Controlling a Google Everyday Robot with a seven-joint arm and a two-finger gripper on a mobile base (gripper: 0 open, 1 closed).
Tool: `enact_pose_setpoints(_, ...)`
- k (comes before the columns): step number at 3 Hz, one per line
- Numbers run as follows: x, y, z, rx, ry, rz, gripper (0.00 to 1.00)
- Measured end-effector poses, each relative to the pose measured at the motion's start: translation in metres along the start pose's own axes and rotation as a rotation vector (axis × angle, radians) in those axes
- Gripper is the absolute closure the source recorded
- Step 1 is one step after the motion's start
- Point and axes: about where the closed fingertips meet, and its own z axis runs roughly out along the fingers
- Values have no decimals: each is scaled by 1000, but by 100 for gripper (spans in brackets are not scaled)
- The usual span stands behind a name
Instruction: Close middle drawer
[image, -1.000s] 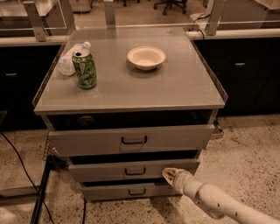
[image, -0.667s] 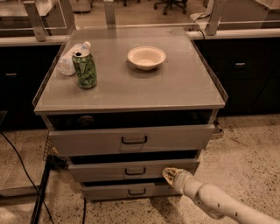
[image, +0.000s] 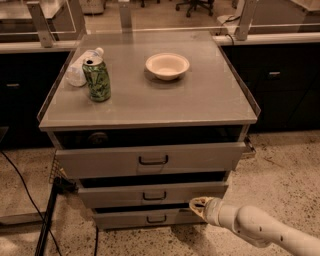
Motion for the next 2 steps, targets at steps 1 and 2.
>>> enact_pose_setpoints(1, 18, 27, -33, -195, 20, 72, 100)
enact_pose_setpoints(2, 28, 3, -48, -273, 6, 0, 100)
